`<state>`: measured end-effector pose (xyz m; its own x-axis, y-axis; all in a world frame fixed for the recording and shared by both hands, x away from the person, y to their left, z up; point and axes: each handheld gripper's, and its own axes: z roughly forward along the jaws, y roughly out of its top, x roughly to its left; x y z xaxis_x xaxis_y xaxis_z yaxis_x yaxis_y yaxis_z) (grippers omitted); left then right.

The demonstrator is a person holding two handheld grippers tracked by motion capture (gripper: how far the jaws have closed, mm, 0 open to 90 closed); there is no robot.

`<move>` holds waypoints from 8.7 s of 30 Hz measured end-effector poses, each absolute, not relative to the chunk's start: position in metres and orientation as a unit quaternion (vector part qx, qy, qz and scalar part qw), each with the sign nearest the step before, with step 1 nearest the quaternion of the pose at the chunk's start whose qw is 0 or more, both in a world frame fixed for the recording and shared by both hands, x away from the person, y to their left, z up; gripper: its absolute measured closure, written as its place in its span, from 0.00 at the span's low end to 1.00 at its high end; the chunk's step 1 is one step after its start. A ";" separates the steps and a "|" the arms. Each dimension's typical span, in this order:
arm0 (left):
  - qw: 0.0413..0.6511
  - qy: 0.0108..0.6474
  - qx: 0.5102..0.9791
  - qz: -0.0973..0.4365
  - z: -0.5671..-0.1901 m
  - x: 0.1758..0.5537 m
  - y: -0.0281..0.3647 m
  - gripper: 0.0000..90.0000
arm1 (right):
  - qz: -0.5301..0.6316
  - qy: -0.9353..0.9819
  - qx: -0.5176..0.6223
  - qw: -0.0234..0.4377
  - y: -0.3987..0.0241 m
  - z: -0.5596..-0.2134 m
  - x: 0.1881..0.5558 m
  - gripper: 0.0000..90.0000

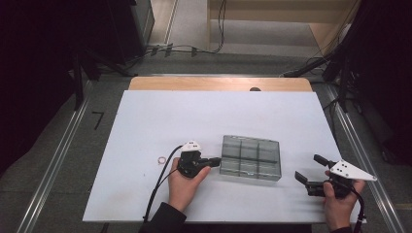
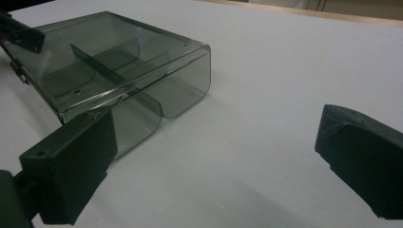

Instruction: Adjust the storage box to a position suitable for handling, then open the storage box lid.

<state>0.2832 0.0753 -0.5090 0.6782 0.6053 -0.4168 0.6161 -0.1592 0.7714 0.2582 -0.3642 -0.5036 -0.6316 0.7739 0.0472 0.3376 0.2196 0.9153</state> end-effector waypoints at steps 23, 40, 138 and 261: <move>0.505 0.343 0.792 -0.026 -0.511 0.248 0.036 1.00 | 0.460 0.736 0.446 0.219 -0.370 -0.488 0.284 0.23; 0.542 0.348 0.762 0.068 -0.502 0.232 0.086 0.49 | 0.439 0.785 0.413 0.144 -0.349 -0.502 0.322 0.98; 0.555 0.363 0.741 0.103 -0.501 0.209 0.148 0.13 | 0.459 0.837 0.282 0.098 -0.272 -0.503 0.236 0.98; 0.575 0.308 0.757 0.037 -0.495 0.207 0.174 0.99 | 0.512 0.823 0.238 0.060 -0.235 -0.485 0.238 0.98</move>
